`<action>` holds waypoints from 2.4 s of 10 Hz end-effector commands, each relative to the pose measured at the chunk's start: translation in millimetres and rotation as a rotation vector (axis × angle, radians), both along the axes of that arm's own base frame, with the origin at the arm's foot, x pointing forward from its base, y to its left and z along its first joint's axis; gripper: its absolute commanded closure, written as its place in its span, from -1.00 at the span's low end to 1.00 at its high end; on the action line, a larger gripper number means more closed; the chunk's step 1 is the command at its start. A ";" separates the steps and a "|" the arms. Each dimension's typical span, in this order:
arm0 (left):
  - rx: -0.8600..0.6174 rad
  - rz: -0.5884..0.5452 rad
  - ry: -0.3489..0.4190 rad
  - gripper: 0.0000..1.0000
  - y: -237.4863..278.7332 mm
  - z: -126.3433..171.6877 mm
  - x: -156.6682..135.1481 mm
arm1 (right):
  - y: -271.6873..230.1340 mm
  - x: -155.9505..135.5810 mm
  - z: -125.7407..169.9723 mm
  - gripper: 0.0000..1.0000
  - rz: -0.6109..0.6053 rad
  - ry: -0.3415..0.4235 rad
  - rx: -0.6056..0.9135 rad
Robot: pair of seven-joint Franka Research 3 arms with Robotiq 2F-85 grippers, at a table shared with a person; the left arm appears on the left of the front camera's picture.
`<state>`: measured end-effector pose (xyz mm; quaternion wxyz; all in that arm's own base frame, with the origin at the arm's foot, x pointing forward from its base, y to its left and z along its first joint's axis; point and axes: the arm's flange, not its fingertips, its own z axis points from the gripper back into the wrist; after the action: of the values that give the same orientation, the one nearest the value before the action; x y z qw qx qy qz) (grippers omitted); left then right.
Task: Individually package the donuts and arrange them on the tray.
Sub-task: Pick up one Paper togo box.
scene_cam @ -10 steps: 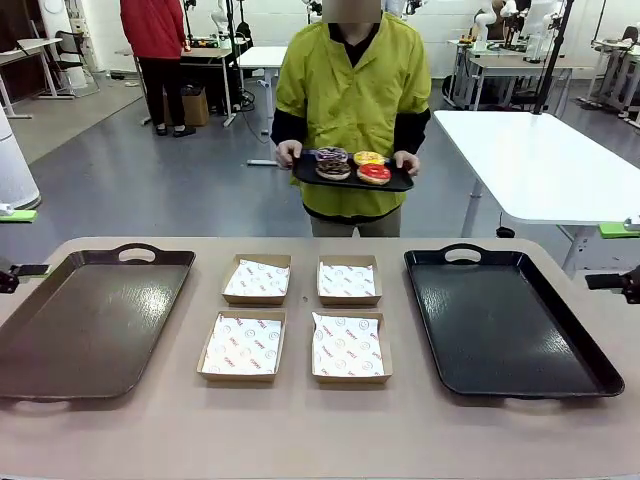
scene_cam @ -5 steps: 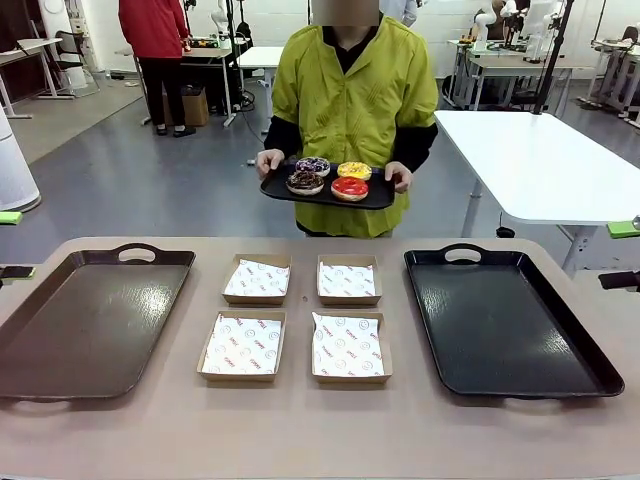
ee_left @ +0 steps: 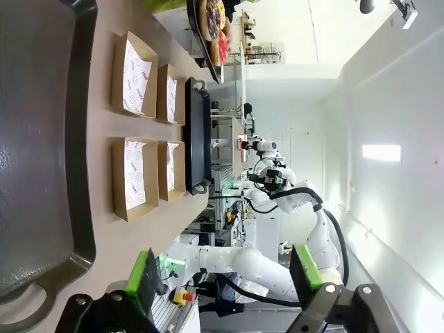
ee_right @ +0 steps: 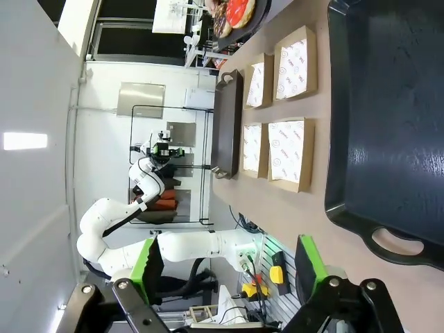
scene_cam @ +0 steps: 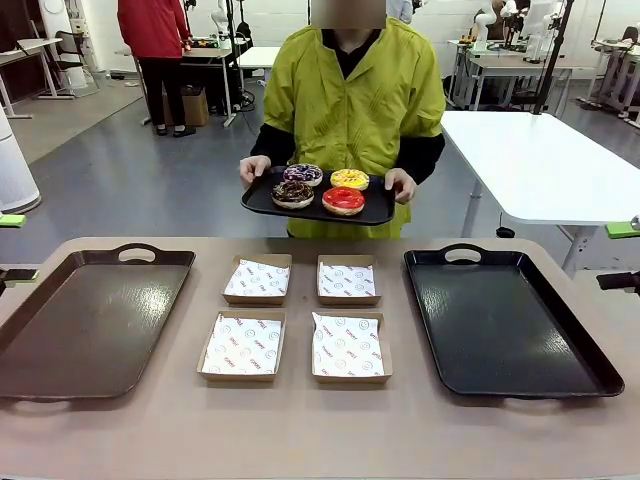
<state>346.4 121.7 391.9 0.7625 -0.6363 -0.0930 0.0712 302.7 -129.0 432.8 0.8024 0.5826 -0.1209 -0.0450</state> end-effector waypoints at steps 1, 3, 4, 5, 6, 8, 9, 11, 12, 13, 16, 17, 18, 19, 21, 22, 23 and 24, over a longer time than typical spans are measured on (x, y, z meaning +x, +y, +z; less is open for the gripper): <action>-0.010 0.014 -0.014 -1.00 0.1 1.5 1.0 | 1.9 -0.9 -0.6 -1.00 0.002 -0.016 0.015; -0.010 0.014 -0.014 -1.00 0.1 1.5 1.0 | 1.9 -0.9 -0.6 -1.00 0.002 -0.016 0.015; -0.010 0.014 -0.014 -1.00 0.1 1.5 1.0 | 1.9 -0.9 -0.6 -1.00 0.002 -0.016 0.015; -0.010 0.014 -0.014 -1.00 0.1 1.5 1.0 | 1.9 -0.9 -0.6 -1.00 0.002 -0.016 0.015; -0.010 0.014 -0.014 -1.00 0.1 1.5 1.0 | 1.9 -0.9 -0.6 -1.00 0.002 -0.016 0.015; -0.010 0.014 -0.014 -1.00 0.1 1.5 1.0 | 1.9 -0.9 -0.6 -1.00 0.002 -0.016 0.015; -0.010 0.014 -0.014 -1.00 0.1 1.5 1.0 | 1.9 -0.9 -0.6 -1.00 0.002 -0.016 0.015; -0.010 0.014 -0.014 -1.00 0.1 1.5 1.0 | 1.9 -0.9 -0.6 -1.00 0.002 -0.016 0.015; -0.010 0.014 -0.014 -1.00 0.1 1.5 1.0 | 1.9 -0.9 -0.6 -1.00 0.002 -0.016 0.015; -0.010 0.014 -0.014 -1.00 0.1 1.5 1.0 | 1.9 -0.9 -0.6 -1.00 0.002 -0.016 0.015; -0.010 0.014 -0.014 -1.00 0.1 1.5 1.0 | 1.9 -0.9 -0.6 -1.00 0.002 -0.016 0.015; -0.010 0.014 -0.014 -1.00 0.1 1.5 1.0 | 1.9 -0.9 -0.6 -1.00 0.002 -0.016 0.015; -0.010 0.014 -0.014 -1.00 0.1 1.5 1.0 | 1.9 -0.9 -0.6 -1.00 0.002 -0.016 0.015; -0.010 0.014 -0.014 -1.00 0.1 1.5 1.0 | 0.0 -0.6 0.2 -1.00 0.002 0.001 0.002; -0.010 0.014 -0.014 -1.00 0.1 1.5 1.0 | 27.5 21.2 28.9 -1.00 -0.027 -0.048 -0.099; -0.010 0.014 -0.014 -1.00 0.1 1.5 1.0 | 51.6 44.4 54.5 -1.00 -0.021 -0.041 -0.202; -0.010 0.014 -0.014 -1.00 0.1 1.5 1.0 | 77.2 64.4 75.9 -1.00 0.031 0.015 -0.287; -0.010 0.014 -0.014 -1.00 0.1 1.5 1.0 | 106.2 85.1 91.9 -1.00 0.024 0.019 -0.414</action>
<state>346.7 121.5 392.4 0.7630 -0.6358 -0.0931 0.0707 364.4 -41.6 515.0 0.8745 0.4650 -0.1377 -0.0096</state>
